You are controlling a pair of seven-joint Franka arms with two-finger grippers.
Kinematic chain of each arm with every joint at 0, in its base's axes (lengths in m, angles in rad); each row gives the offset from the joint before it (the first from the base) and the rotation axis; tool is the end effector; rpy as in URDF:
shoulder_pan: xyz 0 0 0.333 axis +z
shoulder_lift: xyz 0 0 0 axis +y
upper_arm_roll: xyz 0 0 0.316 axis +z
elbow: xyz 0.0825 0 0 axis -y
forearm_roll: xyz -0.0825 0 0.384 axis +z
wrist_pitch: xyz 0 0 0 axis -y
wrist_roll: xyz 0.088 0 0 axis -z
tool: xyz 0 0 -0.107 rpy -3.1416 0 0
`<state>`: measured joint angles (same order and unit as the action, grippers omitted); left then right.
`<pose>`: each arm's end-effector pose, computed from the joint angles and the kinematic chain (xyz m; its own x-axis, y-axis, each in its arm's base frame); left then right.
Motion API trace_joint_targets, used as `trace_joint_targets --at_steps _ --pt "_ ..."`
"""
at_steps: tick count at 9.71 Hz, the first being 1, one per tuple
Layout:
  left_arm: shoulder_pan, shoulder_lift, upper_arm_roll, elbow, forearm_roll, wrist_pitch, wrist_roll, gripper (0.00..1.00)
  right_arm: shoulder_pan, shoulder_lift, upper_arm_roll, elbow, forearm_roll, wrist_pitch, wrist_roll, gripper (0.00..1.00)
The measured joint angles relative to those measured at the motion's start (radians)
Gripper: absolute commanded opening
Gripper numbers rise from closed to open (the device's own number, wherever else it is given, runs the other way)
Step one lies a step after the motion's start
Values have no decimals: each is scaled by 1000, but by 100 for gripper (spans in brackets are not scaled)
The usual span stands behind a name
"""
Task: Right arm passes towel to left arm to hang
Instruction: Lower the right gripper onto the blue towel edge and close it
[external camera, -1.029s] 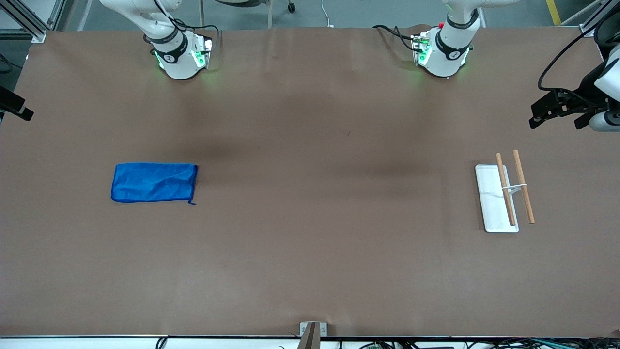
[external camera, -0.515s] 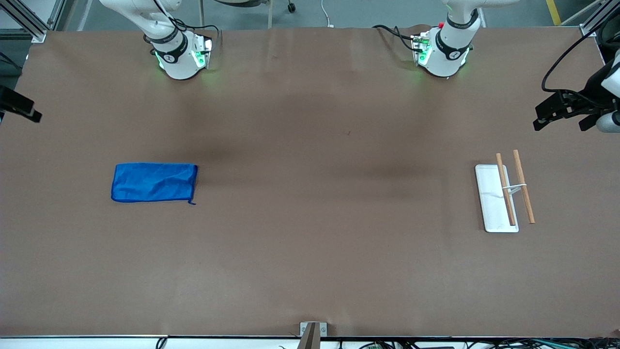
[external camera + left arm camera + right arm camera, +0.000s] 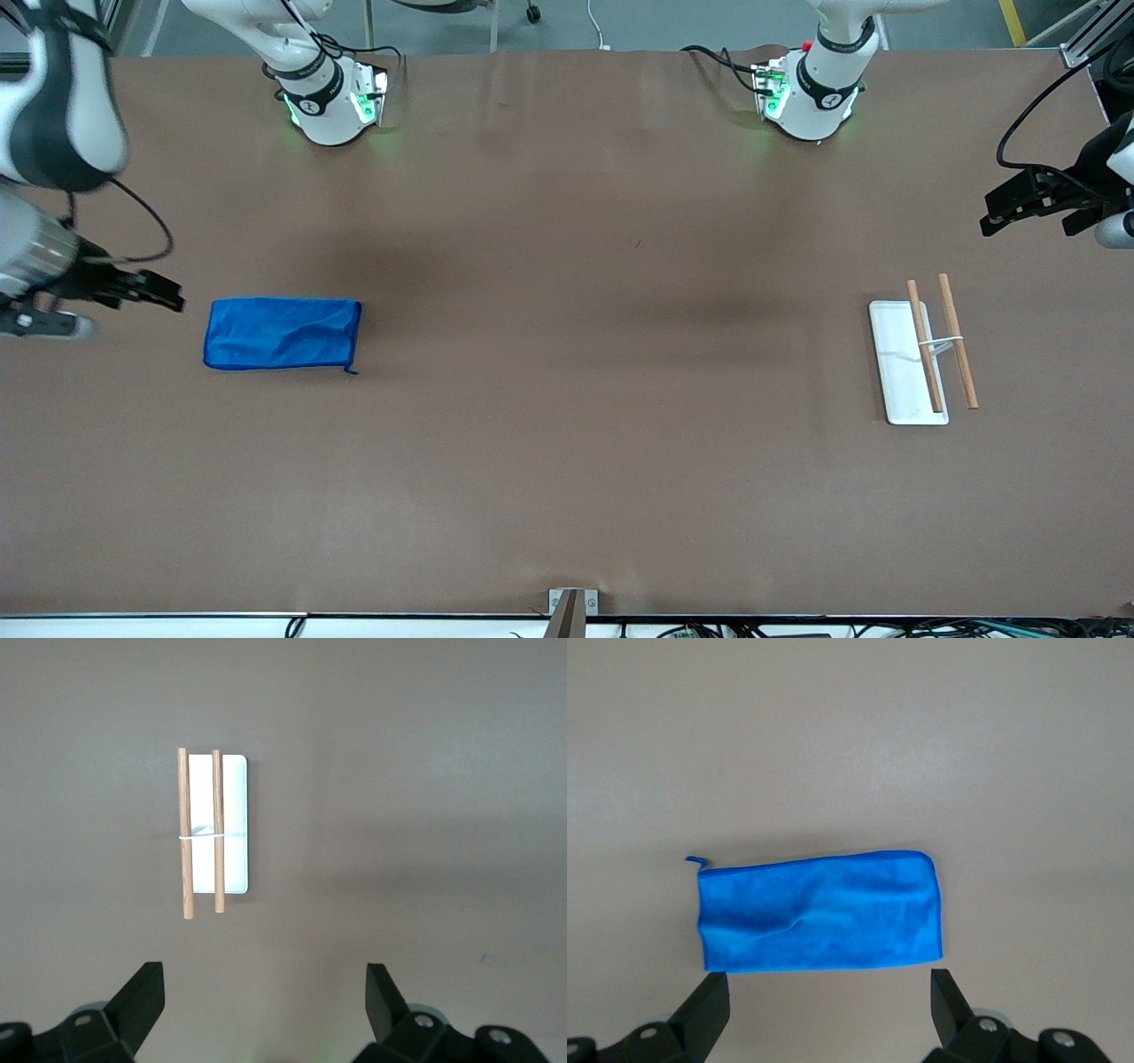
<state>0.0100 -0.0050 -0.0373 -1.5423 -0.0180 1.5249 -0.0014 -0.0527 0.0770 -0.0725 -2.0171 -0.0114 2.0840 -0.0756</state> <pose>0.5483 -0.0170 0.6367 0.9996 -0.0267 -0.0124 -0.0265 -0.9995 0.0178 0.5629 -0.0708 0.4135 0.9990 -0.0438 -0.0111 -0.0437 -0.9989 0.0147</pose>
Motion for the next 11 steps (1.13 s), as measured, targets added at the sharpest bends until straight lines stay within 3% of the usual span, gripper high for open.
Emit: trace_joint_targets --at_steps 3,5,9,11 --pt "0 1 0 1 -9 -1 8 100 -1 103 -2 -172 -4 313 -53 100" --pt "0 1 0 3 -9 -1 9 100 -1 182 -2 -228 -5 451 -71 100" --pt "0 1 0 13 -9 -3 9 100 -6 278 -5 -263 -6 555 -117 100" --pt "0 1 0 13 -9 -7 9 100 -8 287 -6 -280 -6 564 -123 92"
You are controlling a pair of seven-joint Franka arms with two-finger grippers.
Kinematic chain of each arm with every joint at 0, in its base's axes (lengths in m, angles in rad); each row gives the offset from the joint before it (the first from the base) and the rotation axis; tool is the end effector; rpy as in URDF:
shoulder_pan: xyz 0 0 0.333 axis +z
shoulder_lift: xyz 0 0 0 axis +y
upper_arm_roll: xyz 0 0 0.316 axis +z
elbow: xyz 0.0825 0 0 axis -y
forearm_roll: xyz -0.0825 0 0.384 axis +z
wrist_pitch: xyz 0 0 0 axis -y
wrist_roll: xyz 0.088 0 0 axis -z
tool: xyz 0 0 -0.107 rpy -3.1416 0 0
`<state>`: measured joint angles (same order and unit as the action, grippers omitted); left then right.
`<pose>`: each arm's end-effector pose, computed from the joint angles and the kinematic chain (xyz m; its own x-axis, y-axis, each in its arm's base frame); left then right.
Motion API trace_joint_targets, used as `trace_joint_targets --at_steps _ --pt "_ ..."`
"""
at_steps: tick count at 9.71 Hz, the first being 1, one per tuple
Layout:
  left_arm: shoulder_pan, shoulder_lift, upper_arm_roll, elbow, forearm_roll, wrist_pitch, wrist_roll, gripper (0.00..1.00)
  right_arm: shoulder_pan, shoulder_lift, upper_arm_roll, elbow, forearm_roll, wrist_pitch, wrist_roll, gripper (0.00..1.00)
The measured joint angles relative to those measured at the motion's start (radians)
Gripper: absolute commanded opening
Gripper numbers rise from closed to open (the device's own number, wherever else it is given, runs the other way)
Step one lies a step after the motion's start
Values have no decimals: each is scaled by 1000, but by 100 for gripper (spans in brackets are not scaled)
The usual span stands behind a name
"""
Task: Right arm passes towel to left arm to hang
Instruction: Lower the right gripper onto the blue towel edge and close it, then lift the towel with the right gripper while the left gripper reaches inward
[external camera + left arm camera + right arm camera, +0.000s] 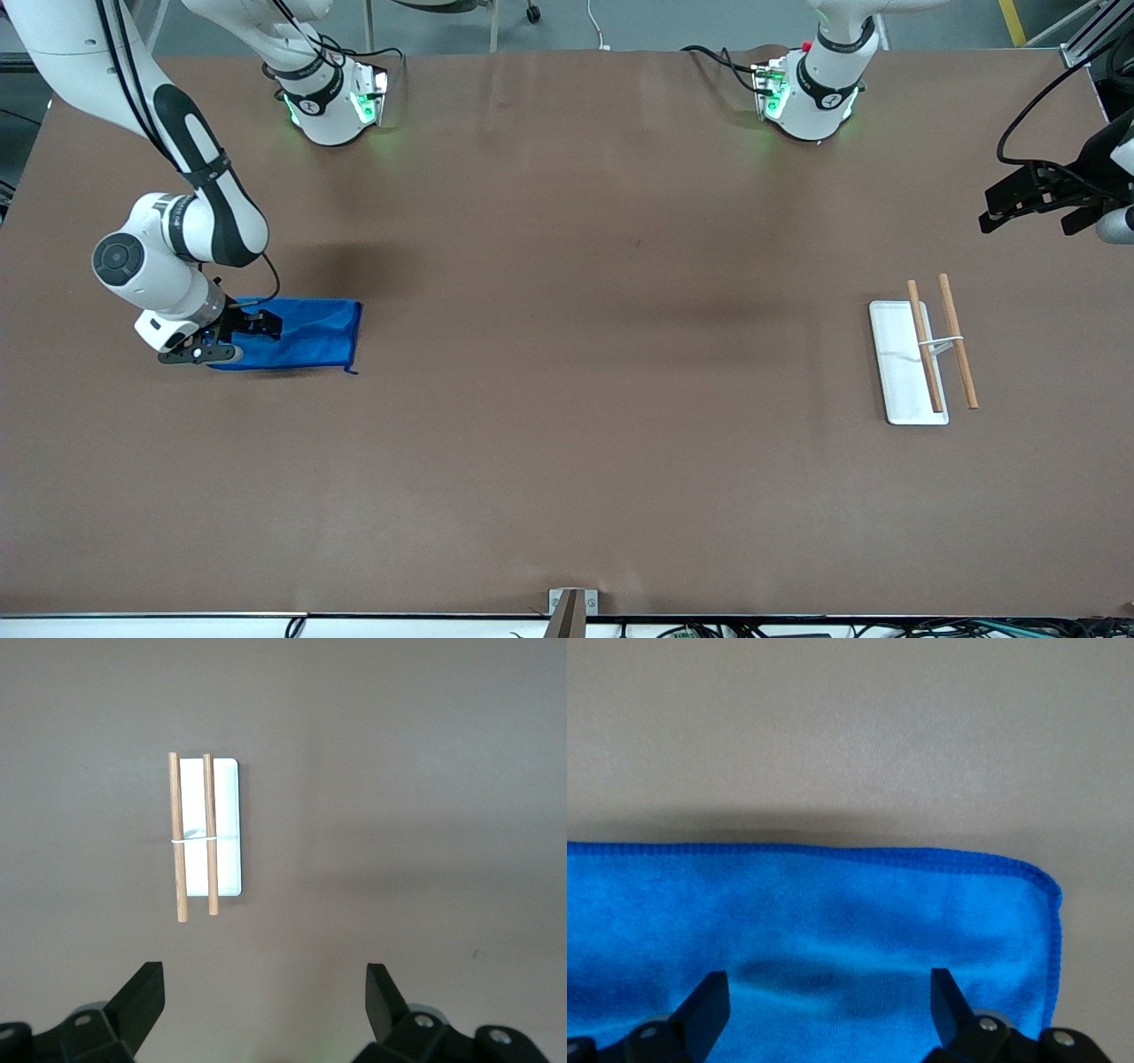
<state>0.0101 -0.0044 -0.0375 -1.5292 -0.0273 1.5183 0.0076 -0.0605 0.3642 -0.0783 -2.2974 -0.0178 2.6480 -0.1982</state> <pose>0.5479 -0.0181 0.6419 0.9993 -0.0364 -0.0063 -0.0362 -0.9990 0.0272 0.5217 -0.0737 0.1888 0.9966 0.0796 -0.0199 0.0803 -0.9962 0.0328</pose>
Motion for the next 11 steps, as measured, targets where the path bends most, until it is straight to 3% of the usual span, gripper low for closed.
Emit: trace_joint_targets --at_steps 2,4,5,6,9,11 --pt "0 0 0 0 0 -1 0 100 0 10 0 -4 0 7 -3 85" --pt "0 0 0 0 0 -3 0 100 0 26 0 -5 0 27 -3 71" --pt "0 0 0 0 0 -3 0 100 0 35 0 -5 0 37 -4 45" --pt "0 0 0 0 0 -4 0 100 0 39 1 -5 0 41 -4 14" --pt "0 0 0 0 0 -4 0 100 -1 29 -1 -1 0 20 -3 0" --pt "0 0 -1 0 0 -7 0 100 0 18 0 33 2 -93 -2 0"
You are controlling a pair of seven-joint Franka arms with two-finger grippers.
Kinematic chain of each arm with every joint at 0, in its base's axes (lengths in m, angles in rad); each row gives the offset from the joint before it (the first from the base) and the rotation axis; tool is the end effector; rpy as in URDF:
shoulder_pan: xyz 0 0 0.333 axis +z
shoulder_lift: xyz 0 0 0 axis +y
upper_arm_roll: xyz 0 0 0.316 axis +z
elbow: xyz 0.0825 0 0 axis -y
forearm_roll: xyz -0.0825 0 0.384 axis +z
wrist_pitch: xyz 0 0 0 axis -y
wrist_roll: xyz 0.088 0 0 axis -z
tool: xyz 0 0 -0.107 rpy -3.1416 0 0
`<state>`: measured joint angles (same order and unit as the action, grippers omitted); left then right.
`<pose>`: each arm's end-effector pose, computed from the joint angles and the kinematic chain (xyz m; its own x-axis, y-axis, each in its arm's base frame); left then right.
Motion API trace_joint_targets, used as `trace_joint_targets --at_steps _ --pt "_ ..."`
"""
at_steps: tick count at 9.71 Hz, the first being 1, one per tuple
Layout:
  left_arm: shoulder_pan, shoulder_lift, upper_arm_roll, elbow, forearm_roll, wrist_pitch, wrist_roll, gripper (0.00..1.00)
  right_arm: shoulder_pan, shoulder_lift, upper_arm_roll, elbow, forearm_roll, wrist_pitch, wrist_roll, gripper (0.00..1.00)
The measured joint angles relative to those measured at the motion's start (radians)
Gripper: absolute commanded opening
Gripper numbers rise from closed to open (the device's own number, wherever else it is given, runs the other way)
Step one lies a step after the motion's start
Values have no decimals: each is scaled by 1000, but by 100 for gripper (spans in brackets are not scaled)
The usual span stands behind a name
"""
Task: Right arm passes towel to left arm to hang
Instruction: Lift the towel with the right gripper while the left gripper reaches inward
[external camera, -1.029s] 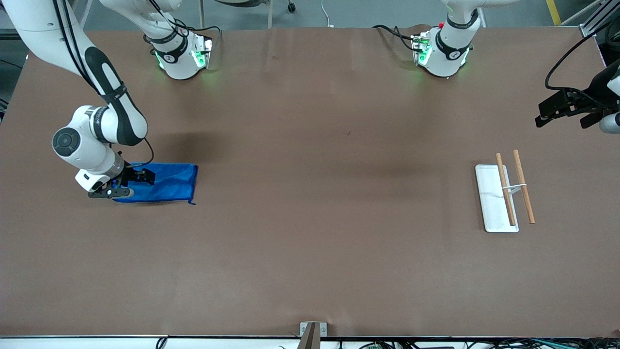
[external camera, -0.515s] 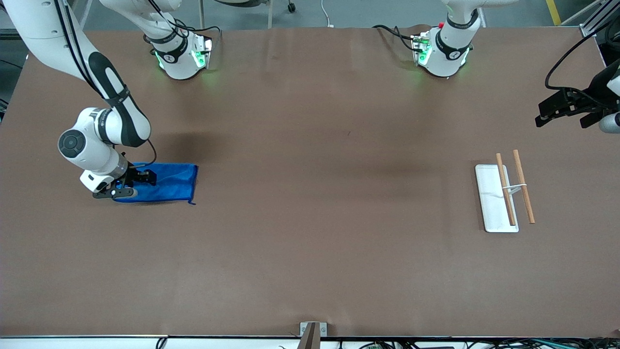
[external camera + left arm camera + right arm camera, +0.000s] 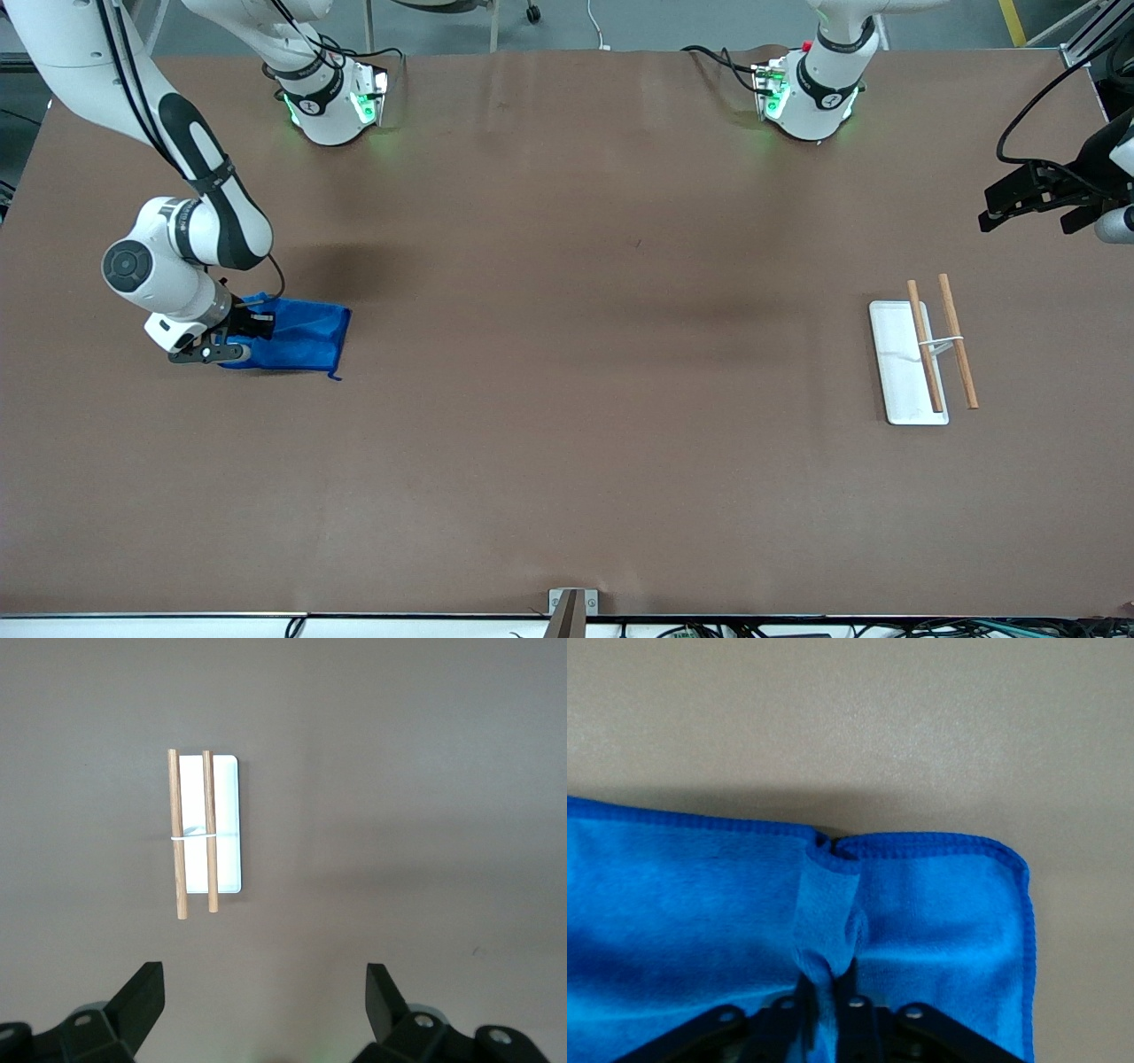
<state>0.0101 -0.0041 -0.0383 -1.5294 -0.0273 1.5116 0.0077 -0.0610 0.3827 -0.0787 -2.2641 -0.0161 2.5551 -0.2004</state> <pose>0.5473 -0.0185 0.6411 0.9992 -0.0375 -0.0135 -0.0371 -0.9989 0.0272 0.5222 -0.0746 0.1826 0.9923 0.0775 -0.0965 0.0796 -0.9967 0.0182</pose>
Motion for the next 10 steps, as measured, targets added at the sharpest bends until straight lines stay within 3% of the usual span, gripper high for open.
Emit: trace_joint_targets --at_steps 4,6,8,10 --pt "0 10 -3 -3 0 -8 0 100 9 -73 7 195 1 -385 18 0" --pt "0 23 -8 -9 -11 -24 0 100 17 -122 52 305 4 -564 92 0" --pt "0 28 -9 -19 -120 -34 0 100 26 -155 125 380 36 -679 152 0" --pt "-1 30 -11 -51 -266 -49 0 100 30 -157 195 428 151 -725 159 0"
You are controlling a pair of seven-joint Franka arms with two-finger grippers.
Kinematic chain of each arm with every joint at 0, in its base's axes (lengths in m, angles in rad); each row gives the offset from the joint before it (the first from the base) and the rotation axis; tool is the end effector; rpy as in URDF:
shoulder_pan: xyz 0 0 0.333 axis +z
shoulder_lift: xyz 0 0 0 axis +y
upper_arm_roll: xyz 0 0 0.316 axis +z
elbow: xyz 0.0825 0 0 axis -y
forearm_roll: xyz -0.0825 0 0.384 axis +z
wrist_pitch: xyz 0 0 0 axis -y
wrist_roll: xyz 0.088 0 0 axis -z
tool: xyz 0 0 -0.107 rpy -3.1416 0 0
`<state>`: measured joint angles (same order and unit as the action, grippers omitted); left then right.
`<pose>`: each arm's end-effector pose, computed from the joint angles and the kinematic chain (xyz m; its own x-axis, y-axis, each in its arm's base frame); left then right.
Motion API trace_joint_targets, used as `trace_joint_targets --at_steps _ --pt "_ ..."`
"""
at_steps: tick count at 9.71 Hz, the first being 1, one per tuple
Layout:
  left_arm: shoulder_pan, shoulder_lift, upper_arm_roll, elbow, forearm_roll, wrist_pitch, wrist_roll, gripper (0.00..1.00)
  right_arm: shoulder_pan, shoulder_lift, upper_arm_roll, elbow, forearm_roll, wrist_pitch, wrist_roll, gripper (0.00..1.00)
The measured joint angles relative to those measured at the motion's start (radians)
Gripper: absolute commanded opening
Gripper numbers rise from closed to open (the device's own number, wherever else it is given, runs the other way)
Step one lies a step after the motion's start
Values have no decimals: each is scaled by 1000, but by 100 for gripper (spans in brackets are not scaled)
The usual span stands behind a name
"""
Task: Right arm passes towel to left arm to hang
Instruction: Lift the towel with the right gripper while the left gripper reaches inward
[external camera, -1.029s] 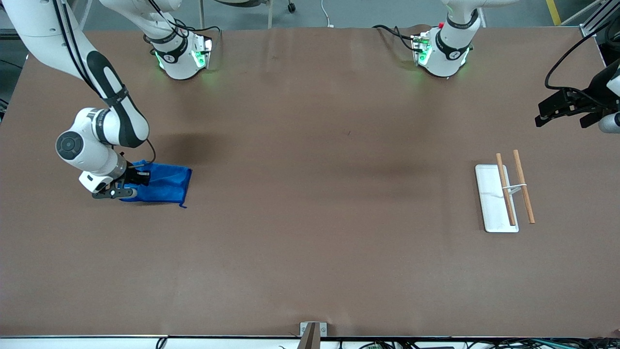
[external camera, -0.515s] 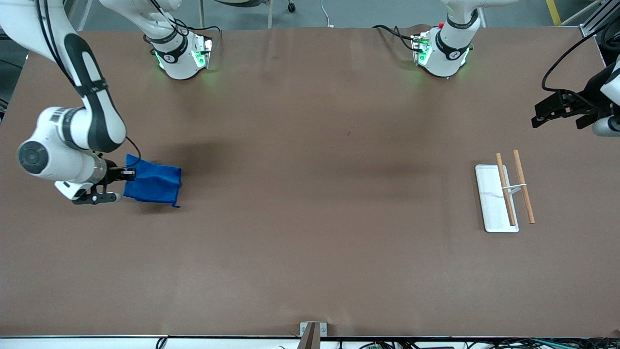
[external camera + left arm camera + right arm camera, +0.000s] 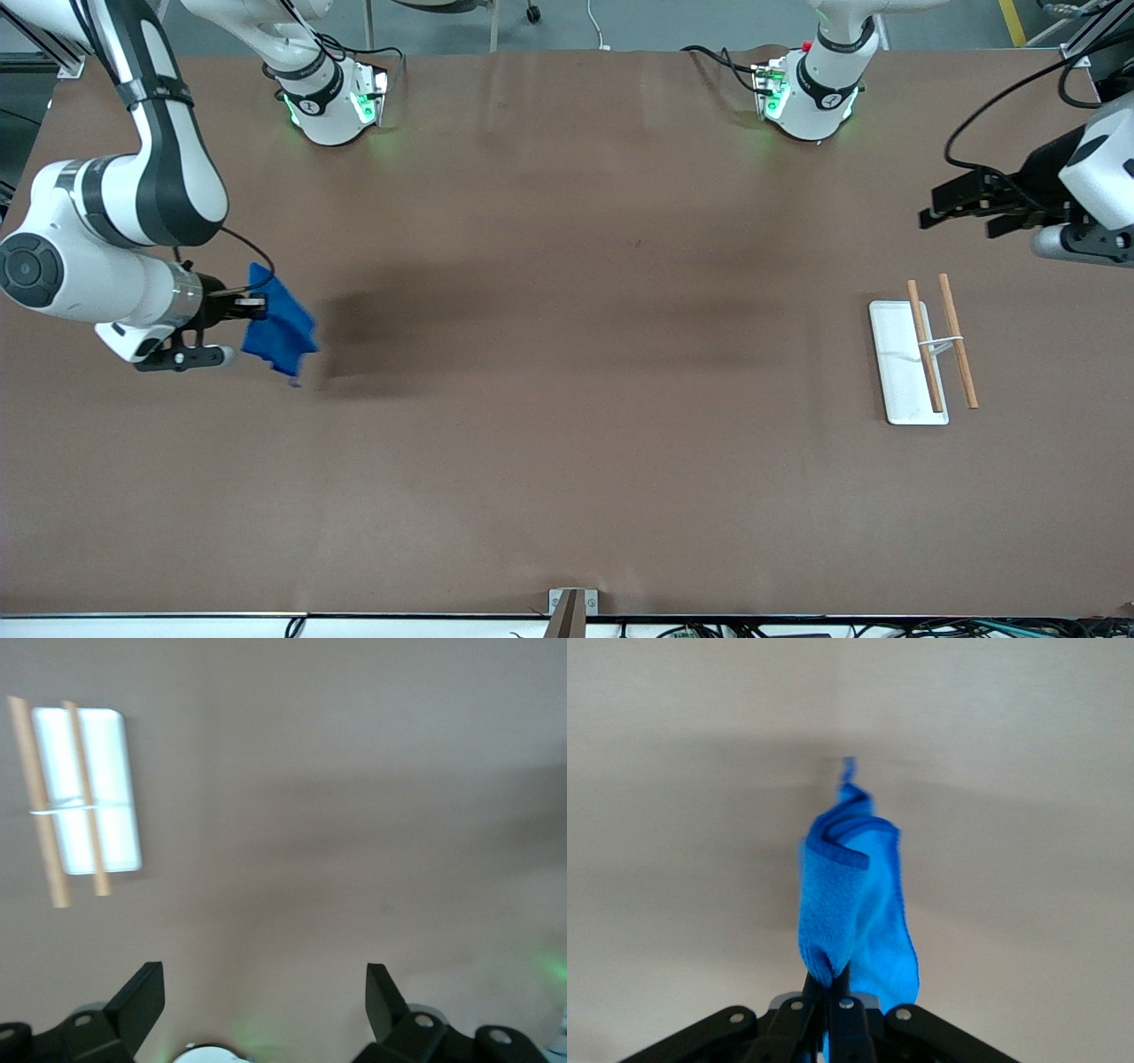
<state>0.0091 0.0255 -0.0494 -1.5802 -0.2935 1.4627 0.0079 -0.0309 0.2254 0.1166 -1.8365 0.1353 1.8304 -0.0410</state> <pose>0.5474 -0.0553 0.6024 0.9876 -0.0788 -0.1355 -0.0363 -0.9559 0.2914 0.5871 0.0581 0.3917 0.9700 0.0924 -0.2248 0.0582 -0.9863 -0.1541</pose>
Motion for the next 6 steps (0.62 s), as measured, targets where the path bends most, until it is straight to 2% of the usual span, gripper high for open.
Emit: trace_joint_targets --at_steps 3,6 --pt "-6 1 -4 -75 -277 -35 13 100 5 1 119 6 313 32 0 0" --pt "-5 3 -2 -257 -622 -41 126 100 17 5 248 6 584 182 8 0"
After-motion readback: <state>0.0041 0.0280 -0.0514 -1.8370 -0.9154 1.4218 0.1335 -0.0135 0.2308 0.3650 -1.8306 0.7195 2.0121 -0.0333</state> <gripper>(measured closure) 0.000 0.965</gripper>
